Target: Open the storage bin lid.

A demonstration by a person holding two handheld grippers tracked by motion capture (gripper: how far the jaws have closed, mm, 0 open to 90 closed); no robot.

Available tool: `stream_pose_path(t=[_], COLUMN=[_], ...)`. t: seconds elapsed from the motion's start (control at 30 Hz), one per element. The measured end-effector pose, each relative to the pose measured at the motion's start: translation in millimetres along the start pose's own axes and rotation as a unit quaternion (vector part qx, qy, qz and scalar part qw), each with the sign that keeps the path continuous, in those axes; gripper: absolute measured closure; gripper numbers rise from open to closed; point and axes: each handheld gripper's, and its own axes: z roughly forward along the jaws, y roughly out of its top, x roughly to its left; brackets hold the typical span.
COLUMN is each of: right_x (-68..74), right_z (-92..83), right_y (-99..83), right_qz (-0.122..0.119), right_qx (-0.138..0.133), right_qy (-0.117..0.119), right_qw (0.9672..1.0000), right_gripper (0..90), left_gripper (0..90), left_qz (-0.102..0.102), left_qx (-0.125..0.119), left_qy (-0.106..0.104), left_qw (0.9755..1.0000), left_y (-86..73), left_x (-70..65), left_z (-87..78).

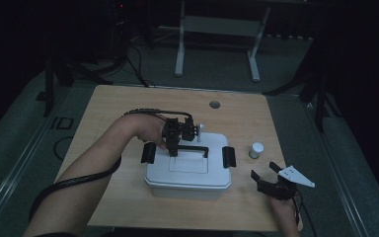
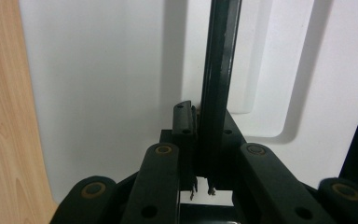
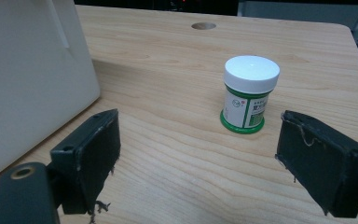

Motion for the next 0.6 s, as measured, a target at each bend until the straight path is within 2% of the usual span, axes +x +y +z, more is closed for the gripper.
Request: stream_pose_path(t=[0.1, 0.17, 0.27, 0.4, 0.6], right_x=[-0.1, -0.2, 0.0, 0.1, 0.0], right_z=[0.0, 0.2, 0.4, 0.6, 1.0], right_y=[0.0, 0.0, 0.0, 0.0, 0.0], right_qz=[0.000, 0.000, 0.000, -0.001, 0.000], right_qx=[0.000, 0.001, 0.002, 0.003, 0.006], right_qy=[0.000, 0.000, 0.000, 0.000, -0.001], right_qw=[1.0000, 1.0000, 1.0000, 1.0000, 1.0000], right_gripper=[13.1, 13.1, 13.1, 13.1, 13.1], left_gripper=[82.7, 82.8, 83.1, 83.4, 83.6], left_qz=[-0.013, -0.015, -0.020, -0.009, -0.003], left_qx=[0.000, 0.002, 0.001, 0.003, -0.001], left_qy=[-0.009, -0.011, -0.027, -0.021, -0.024], left_qw=[0.9999, 0.9998, 0.9994, 0.9997, 0.9997], left_y=[0.7, 1.4, 3.5, 5.0, 2.0], left_x=[1.8, 1.4, 0.1, -2.5, -1.9], left_z=[0.3, -0.2, -0.1, -0.5, -1.5])
